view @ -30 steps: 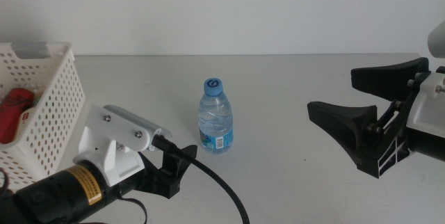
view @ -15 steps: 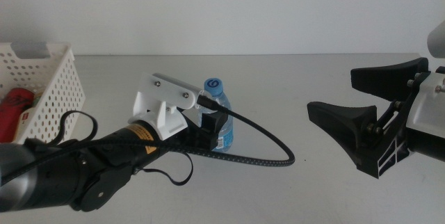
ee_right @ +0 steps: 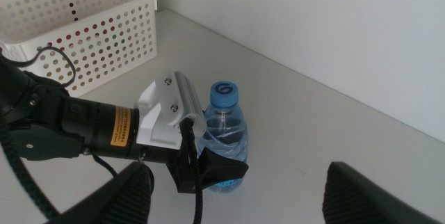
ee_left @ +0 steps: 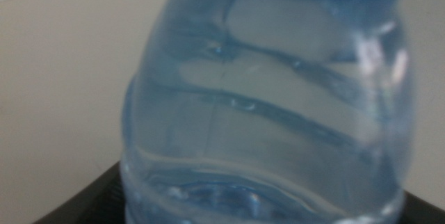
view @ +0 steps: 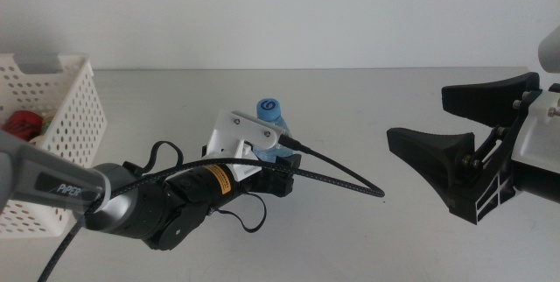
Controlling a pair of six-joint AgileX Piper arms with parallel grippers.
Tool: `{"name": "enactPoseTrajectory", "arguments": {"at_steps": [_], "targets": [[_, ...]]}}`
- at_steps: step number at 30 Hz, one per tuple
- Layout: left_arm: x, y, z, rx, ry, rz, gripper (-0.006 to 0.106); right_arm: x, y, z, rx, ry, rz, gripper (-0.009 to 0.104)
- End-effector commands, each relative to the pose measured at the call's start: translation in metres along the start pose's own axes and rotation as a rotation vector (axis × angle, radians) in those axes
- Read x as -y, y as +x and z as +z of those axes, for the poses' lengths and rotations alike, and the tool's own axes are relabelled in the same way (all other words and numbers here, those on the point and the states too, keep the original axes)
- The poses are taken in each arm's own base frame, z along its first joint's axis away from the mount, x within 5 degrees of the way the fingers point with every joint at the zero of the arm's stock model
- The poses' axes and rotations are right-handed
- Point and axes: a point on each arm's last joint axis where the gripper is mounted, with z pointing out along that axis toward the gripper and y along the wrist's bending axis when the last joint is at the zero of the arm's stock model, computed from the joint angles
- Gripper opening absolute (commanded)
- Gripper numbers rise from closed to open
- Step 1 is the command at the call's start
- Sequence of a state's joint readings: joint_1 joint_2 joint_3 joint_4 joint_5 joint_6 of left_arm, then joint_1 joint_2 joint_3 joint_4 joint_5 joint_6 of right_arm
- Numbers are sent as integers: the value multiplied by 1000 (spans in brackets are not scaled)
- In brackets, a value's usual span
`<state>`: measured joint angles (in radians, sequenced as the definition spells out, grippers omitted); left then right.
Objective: Use arms to grab the bottles and put them into the dustbin to the left of the table.
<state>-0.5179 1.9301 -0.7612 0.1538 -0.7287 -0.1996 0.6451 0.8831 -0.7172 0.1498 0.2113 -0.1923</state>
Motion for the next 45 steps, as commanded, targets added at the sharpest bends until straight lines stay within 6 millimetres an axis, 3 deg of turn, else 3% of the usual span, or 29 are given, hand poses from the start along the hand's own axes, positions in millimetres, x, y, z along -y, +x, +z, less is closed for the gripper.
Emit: {"name": "enactPoseTrajectory", "arguments": {"at_steps": [1, 6, 13, 21, 27, 33, 39, 45], "targets": [[-1, -26, 1, 151, 17, -39, 83, 1, -19, -6, 114, 13, -13, 63], [-8, -33, -5, 96, 124, 8, 48, 1, -19, -6, 114, 13, -13, 63], [-31, -84, -17, -93, -17, -15, 0, 1, -19, -6, 114, 13, -13, 63], [-25, -160, -54, 4, -107, 71, -2, 1, -19, -6, 114, 13, -13, 63], [-27, -195, -86, 108, -89, 40, -2, 1, -19, -6, 114, 13, -14, 63], [-38, -199, -92, 109, -113, 68, -2, 1, -19, -6, 114, 13, -14, 63], [-46, -201, -94, 128, -242, 81, -2, 1, -19, -6, 114, 13, -14, 63], [-48, -191, -94, -41, -359, 212, -2, 1, -19, -6, 114, 13, -14, 63]]}}
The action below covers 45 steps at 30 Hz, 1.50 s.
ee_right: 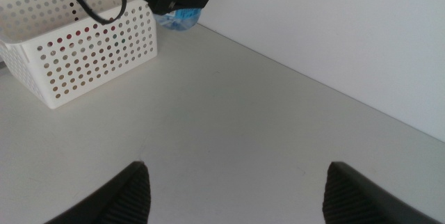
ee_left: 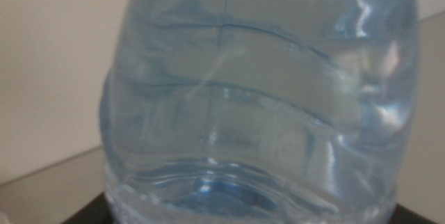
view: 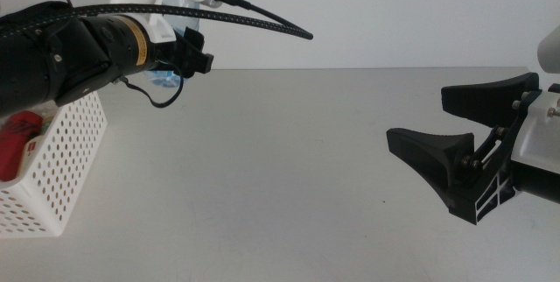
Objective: Use arms to grab the bottles and put them into the dustbin to the left of the table.
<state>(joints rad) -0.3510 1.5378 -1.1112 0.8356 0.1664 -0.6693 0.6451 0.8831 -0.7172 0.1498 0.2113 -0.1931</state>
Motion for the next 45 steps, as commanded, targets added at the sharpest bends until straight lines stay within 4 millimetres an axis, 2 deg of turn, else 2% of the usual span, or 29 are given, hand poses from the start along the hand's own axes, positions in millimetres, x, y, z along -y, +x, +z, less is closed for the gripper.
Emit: {"name": "enactPoseTrajectory", "arguments": {"at_steps": [1, 4, 9, 15, 20, 22, 28, 35, 38, 41, 45], "targets": [[-3, -26, -22, 44, 2, 16, -2, 1, -19, -6, 114, 13, -13, 63], [-13, -29, -26, -70, -15, -2, -2, 1, -19, -6, 114, 13, -13, 63], [-37, -44, -40, -181, 4, 29, -2, 1, -19, -6, 114, 13, -13, 63], [-109, -54, -70, -301, -67, -35, -2, 1, -19, -6, 114, 13, -13, 63], [-166, -43, -90, -458, -130, -145, -2, 1, -19, -6, 114, 13, -13, 63], [-181, -35, -86, -504, -127, -185, -2, 1, -19, -6, 114, 13, -13, 63], [-207, 4, -50, -629, -86, -273, -2, 1, -19, -6, 114, 13, -13, 63], [-222, 47, -9, -758, -44, -343, 0, 1, -19, -6, 114, 13, -13, 63], [-221, 59, 0, -804, -1, -373, 10, 1, -19, -6, 114, 13, -13, 63], [-220, 67, 6, -843, 25, -376, 26, 1, -19, -6, 114, 13, -13, 63], [-220, 70, 9, -848, 26, -377, 60, 1, -19, -6, 114, 13, -13, 63]]}}
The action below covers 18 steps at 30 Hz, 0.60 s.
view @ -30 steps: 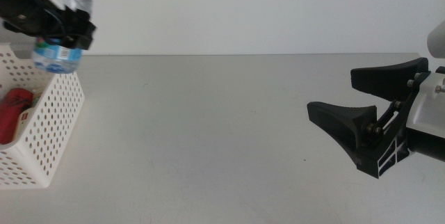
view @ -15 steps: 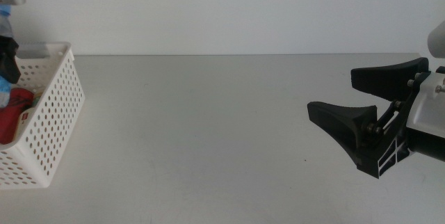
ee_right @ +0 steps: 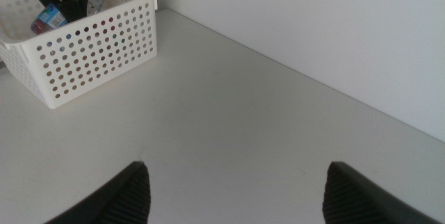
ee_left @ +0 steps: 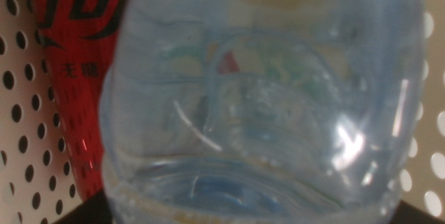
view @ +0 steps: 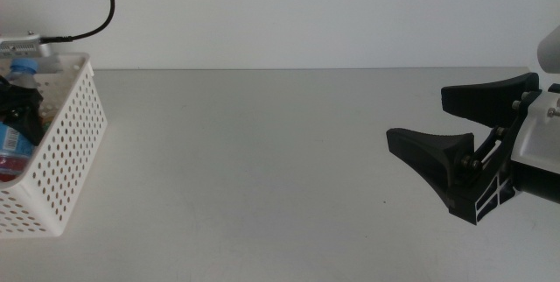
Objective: Use arms to grab the bottles and put them into the dustbin to the left of the table.
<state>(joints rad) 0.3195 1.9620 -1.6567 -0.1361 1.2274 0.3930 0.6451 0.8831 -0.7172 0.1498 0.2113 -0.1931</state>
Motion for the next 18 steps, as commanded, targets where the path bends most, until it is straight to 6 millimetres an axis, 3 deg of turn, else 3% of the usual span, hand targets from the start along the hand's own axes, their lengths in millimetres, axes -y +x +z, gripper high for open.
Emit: {"name": "enactPoseTrajectory", "arguments": {"at_steps": [1, 3, 11, 18], "targets": [[5, -3, -35, 110, -17, 7, 81, 1, -19, -6, 114, 13, -13, 63], [5, -3, -35, 109, -17, 2, 94, 1, -19, -6, 114, 13, -13, 63], [11, 4, -36, 33, 17, -41, 94, 1, -19, -6, 114, 13, -13, 63], [26, 5, -63, 132, 38, -52, 94, 1, -19, -6, 114, 13, -13, 63]]}}
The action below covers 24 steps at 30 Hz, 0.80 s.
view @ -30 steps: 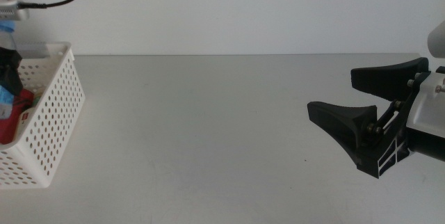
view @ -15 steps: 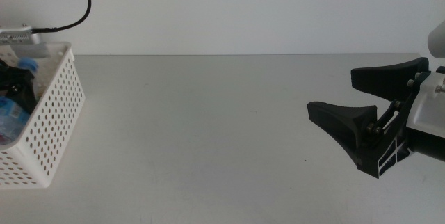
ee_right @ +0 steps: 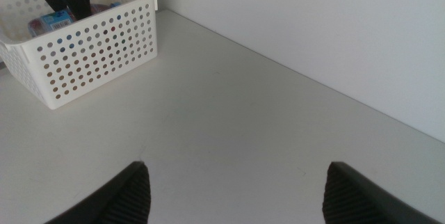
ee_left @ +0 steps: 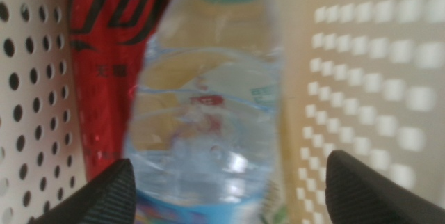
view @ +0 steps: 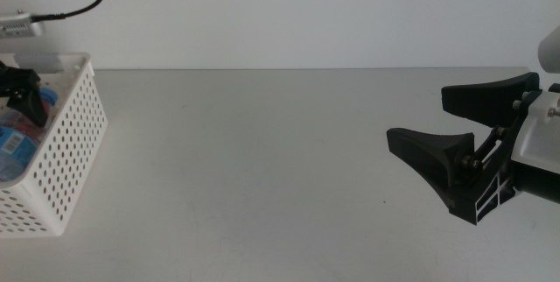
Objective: Use arms to grab the bottles and put them into the dustbin to the left of the table.
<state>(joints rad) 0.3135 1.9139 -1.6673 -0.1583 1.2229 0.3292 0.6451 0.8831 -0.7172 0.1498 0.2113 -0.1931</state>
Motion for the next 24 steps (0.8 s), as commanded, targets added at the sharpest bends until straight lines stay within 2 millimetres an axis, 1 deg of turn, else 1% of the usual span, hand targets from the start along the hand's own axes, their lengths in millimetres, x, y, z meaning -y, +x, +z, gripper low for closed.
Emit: {"name": "enactPoseTrajectory", "arguments": {"at_steps": [1, 6, 9, 11, 14, 15, 16, 17, 18, 19, 20, 22, 24], "targets": [[21, 4, -46, 81, 39, 10, 94, 1, -19, -6, 114, 13, -13, 63], [48, 13, -89, 199, -2, 91, 94, 1, -19, -6, 114, 13, -13, 63], [71, 22, -114, 258, -13, 152, 94, 1, -19, -6, 114, 13, -13, 63], [86, 30, -125, 293, -5, 157, 94, 1, -19, -6, 114, 13, -13, 63], [108, 52, -138, 391, 8, 145, 94, 1, -19, -6, 114, 13, -13, 63], [114, 63, -141, 442, 5, 148, 94, 1, -19, -6, 114, 13, -13, 63], [119, 73, -144, 498, -3, 153, 94, 1, -19, -6, 114, 13, -13, 63], [122, 82, -143, 547, -9, 156, 94, 1, -19, -6, 114, 13, -13, 63], [125, 95, -148, 618, -15, 154, 94, 1, -19, -6, 114, 13, -13, 63], [127, 106, -149, 677, -18, 153, 94, 1, -19, -6, 114, 13, -13, 63], [128, 112, -149, 709, -21, 153, 94, 1, -19, -6, 114, 13, -13, 63], [129, 133, -148, 809, -28, 151, 94, 1, -19, -6, 114, 13, -13, 63], [128, 147, -146, 865, -25, 140, 94, 1, -19, -6, 114, 13, -13, 63]]}}
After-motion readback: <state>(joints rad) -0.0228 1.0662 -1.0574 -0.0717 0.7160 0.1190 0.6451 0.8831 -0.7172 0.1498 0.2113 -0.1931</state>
